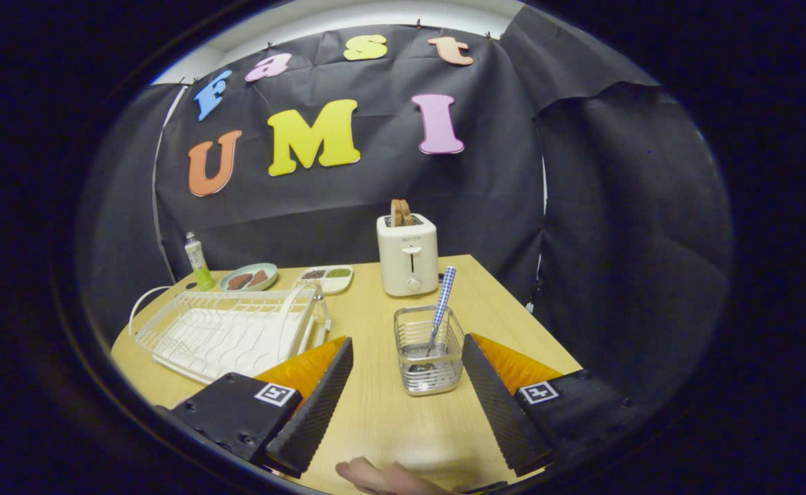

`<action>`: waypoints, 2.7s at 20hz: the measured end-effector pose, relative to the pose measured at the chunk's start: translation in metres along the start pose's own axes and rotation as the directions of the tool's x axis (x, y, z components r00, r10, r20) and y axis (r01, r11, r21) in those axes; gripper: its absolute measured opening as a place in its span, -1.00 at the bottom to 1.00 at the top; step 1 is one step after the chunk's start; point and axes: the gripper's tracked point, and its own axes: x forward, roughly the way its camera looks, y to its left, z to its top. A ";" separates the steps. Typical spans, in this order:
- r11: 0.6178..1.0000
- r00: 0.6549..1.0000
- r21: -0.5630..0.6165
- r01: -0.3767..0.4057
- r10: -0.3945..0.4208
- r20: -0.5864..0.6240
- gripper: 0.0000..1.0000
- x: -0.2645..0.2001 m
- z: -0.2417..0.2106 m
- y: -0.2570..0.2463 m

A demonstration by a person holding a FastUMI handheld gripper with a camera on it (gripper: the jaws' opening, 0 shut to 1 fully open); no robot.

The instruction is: Take the plate from the dish rack, then take the spoon from the basket and place it into the plate.

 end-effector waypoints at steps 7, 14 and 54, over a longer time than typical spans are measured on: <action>0.999 0.998 0.037 0.001 0.002 -0.064 1.00 0.082 0.032 -0.028; 0.991 0.993 0.133 -0.011 0.026 -0.116 0.15 0.123 0.027 -0.045; 0.991 0.888 -0.089 -0.101 0.131 0.441 -0.70 -0.214 0.077 0.204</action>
